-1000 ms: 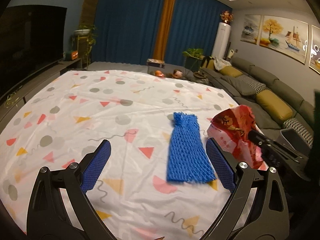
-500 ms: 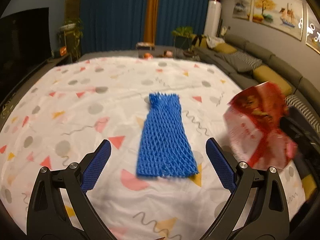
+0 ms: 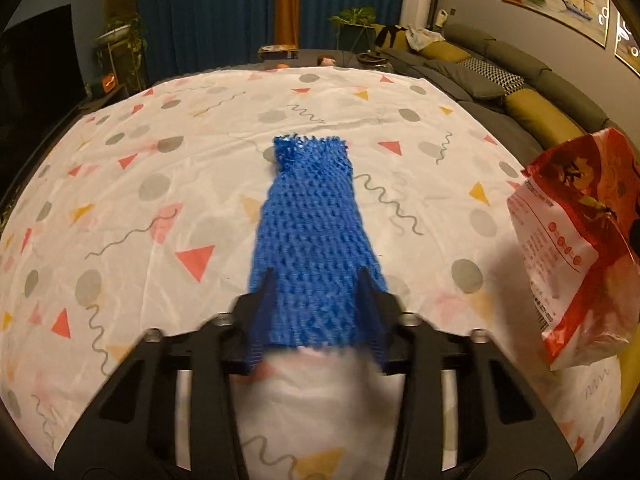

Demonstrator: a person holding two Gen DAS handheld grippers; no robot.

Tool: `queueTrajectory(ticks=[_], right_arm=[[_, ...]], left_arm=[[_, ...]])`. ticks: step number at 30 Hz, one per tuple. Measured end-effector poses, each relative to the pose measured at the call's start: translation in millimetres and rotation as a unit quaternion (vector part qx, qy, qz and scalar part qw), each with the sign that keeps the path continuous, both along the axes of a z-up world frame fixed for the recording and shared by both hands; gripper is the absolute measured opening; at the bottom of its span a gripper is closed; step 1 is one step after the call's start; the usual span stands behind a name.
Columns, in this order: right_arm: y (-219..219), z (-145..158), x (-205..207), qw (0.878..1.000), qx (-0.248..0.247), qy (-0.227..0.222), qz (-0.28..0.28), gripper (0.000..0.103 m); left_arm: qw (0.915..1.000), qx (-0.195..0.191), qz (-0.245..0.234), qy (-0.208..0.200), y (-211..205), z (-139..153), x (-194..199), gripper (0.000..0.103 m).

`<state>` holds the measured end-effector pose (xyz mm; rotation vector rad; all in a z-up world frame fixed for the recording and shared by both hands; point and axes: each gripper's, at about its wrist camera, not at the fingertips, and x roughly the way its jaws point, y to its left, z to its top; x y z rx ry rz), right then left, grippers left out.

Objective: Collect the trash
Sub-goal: 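Grasp the blue mesh net with the left tool while the right tool holds the red bag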

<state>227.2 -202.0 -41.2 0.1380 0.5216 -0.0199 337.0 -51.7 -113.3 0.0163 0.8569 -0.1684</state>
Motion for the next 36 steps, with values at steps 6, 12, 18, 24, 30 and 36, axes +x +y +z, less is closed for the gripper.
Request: queueTrajectory(ticks=[6,12,18,24,30,36], right_arm=[[-0.5,-0.5,-4.4,1.0,0.0,0.002,0.002,0.001],[0.1,2.4,-12.0,1.0,-0.004,0.0,0.002,0.001],[-4.0,6.7,-20.7,1.0,0.001,-0.005,-0.001,0.001],[-2.1,8.4,-22.4,1.0,0.006,-0.008,-0.001,0.001],[-4.2,8.8,-21.8,1.0,0.007,-0.005,-0.001,0.001],[-7.1,10.3,-20.0,1.0,0.01,-0.002,-0.005,0.001]], left_arm=[[0.9998,-0.014,-0.01,0.006,3.4,-1.3,-0.2,0.0],[0.9988,-0.047,-0.004,-0.014,16.0,9.2,-8.6,0.0],[0.9974,-0.053,0.013,-0.047,30.8,26.2,-16.2,0.0],[0.9988,-0.036,0.017,-0.028,25.9,14.5,-7.4,0.039],[0.9995,-0.025,0.016,-0.013,13.7,6.6,6.4,0.055],[0.9998,-0.002,0.016,0.008,3.1,-2.8,17.1,0.055]])
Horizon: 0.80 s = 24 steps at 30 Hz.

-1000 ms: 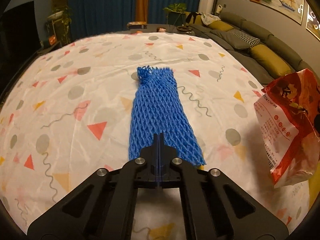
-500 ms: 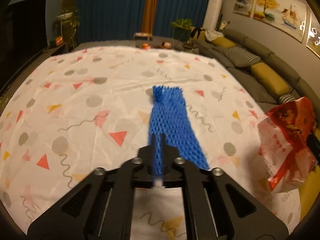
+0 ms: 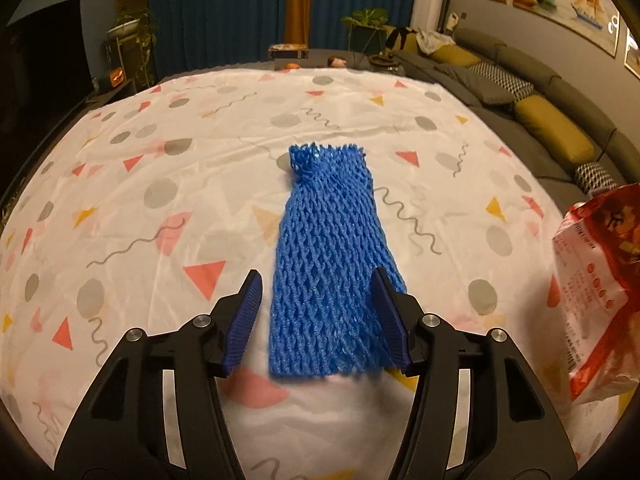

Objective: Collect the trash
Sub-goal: 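Grasp the blue mesh net with the left tool while the right tool holds the red bag, then carry the blue net and red bag over the grey bin with both tools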

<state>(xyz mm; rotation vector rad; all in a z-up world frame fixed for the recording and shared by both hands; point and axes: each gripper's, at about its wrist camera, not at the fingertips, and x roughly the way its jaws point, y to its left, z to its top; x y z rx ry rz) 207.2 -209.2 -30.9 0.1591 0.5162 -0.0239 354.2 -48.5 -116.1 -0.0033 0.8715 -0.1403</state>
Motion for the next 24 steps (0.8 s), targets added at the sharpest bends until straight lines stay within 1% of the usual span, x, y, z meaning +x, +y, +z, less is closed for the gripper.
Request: queueTrajectory(ticks=[1,2,5,6,7,10,11,13,18,20,24], right_arm=[[-0.4,-0.3,0.1,1.0,0.0,0.0,0.0,0.001],[0.1,-0.1,0.1,1.0,0.0,0.0,0.0,0.001],[1.3,-0.3,-0.2,1.0,0.0,0.001,-0.001,0.001],[1.4,-0.3,0.0,1.0,0.0,0.002,-0.001,0.001],[0.8,-0.6,-0.1,1.0,0.001,0.002,-0.001,0.001],[2.2,-0.2,-0.1,1.0,0.001,0.004,0.0,0.001],[3.0,0.7,-1.2,1.0,0.0,0.004,0.001,0.001],[2.9,2.8,-3.4,1.0,-0.002,0.002,0.002,0.001],[-3.5,11.0,-9.7,1.0,0.001,-0.009,0.0,0.001],[-5.4,15.1,-13.6,1.0,0.001,-0.017,-0.002,0.001],[-15.5,27.1,-26.1,0.999,0.004,-0.035,-0.011,0.001]], left_arm=[[1.0,0.003,0.001,0.008,-0.8,-2.4,2.0,0.054],[1.0,0.002,0.002,0.007,-0.9,-2.3,2.1,0.053],[1.0,0.001,-0.002,0.005,-2.2,-2.5,2.4,0.029],[0.9999,-0.001,-0.009,0.004,-3.7,-2.6,1.3,0.017],[0.9999,0.001,-0.013,0.002,-5.2,-2.4,0.3,0.011],[0.9998,0.01,-0.017,-0.006,-8.6,-0.6,-2.6,0.008],[0.9998,0.008,-0.015,-0.006,-8.3,-0.1,-3.6,0.008],[0.9998,-0.008,-0.013,-0.009,-4.9,4.5,-8.8,0.008],[0.9979,-0.02,-0.034,-0.051,-13.8,35.3,-30.4,0.008],[0.9957,-0.023,-0.051,-0.074,-23.2,52.5,-42.3,0.008],[0.991,-0.031,-0.079,-0.104,-45.6,78.5,-62.0,0.008]])
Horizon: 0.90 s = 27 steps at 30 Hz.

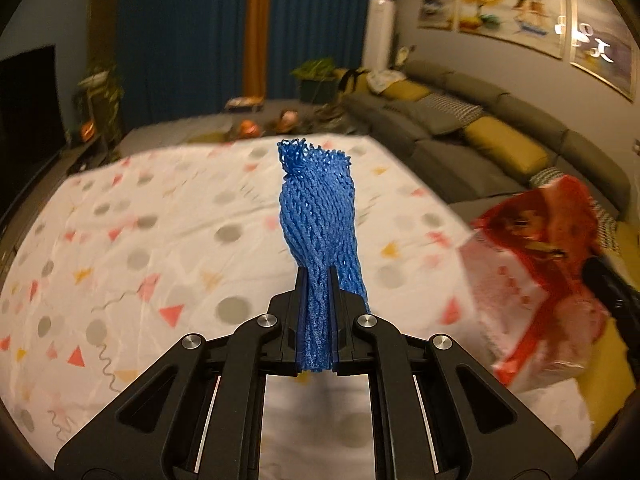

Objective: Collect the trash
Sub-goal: 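Carry the blue net and red bag over the grey bin with both tools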

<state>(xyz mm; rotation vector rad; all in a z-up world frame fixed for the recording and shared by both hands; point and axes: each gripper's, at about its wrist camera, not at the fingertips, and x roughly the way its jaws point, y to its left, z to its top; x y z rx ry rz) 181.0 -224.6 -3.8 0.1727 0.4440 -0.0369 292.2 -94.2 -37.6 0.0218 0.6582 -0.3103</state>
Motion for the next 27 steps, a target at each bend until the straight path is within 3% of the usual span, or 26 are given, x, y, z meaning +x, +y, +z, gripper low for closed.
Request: queueTrajectory(ticks=[5,11,21,27], right_arm=[[-23.4,13.4,-16.0,1.0,0.003,-0.02,-0.023,0.001],[-69.2,24.5,-38.1,0.997,0.001,-0.032,-0.073,0.001],[-143.4,12.0,-47.8,0.99,0.007,-0.017,-0.142,0.001],[-161.4,-4.5,-37.2,0.988,0.014,0.003,-0.155,0.001]], left_arm=[[0.9985,-0.01,-0.047,-0.028,-42.2,27.0,-22.1,0.008],[0.9939,-0.027,-0.101,-0.037,-99.2,37.8,-35.9,0.008],[0.9806,-0.062,-0.185,-0.016,-191.4,24.2,-33.4,0.009],[0.9741,-0.062,-0.217,0.013,-229.8,3.3,-20.7,0.01]])
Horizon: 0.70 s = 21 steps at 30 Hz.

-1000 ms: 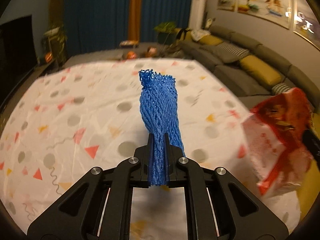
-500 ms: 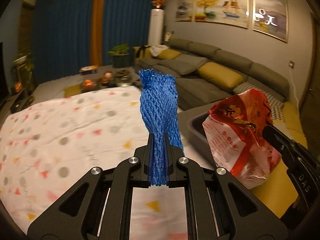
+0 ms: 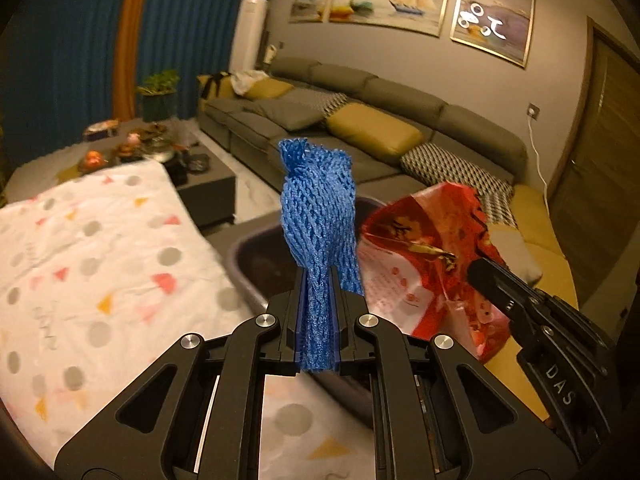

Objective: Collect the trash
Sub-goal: 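Carry the blue net and red bag over the grey bin with both tools, then open both tools to drop the net and red bag into the grey bin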

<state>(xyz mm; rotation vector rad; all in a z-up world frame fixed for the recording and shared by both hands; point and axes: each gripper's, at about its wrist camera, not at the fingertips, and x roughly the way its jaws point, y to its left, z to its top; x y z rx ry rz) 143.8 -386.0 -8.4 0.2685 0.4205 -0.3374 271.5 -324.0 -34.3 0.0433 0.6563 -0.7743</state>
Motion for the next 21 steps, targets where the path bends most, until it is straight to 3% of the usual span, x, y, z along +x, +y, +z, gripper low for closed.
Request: queueTrajectory(ticks=[3,5,7,12,17,21], right_arm=[[-9.2,-6.0,4.4,1.0,0.007,0.008,0.004,0.001],[-11.4,-11.2,5.1,1.0,0.008,0.012,0.001,0.001],[-14.3,-14.7,5.4,1.0,0.012,0.015,-0.001,0.002],[-19.7,-21.2,7.5,0.999,0.027,0.02,-0.009,0.006],[-10.8,-16.7,-2.5,1.0,0.02,0.012,-0.016,0.051],[5.4,-7.2,-14.9,1.0,-0.007,0.008,-0.013,0.071]], left_arm=[[0.9999,0.004,-0.008,0.013,-6.2,-12.5,5.7,0.014],[0.9997,0.003,-0.009,0.023,-6.9,-19.1,10.3,0.026],[0.9994,-0.009,-0.009,0.03,-1.0,-22.5,11.8,0.048],[0.9992,-0.016,0.01,0.036,11.3,-24.7,13.9,0.07],[0.9988,-0.009,0.048,-0.003,39.4,-14.0,-2.2,0.084],[0.9957,0.009,0.084,-0.038,68.0,-4.9,-23.6,0.093]])
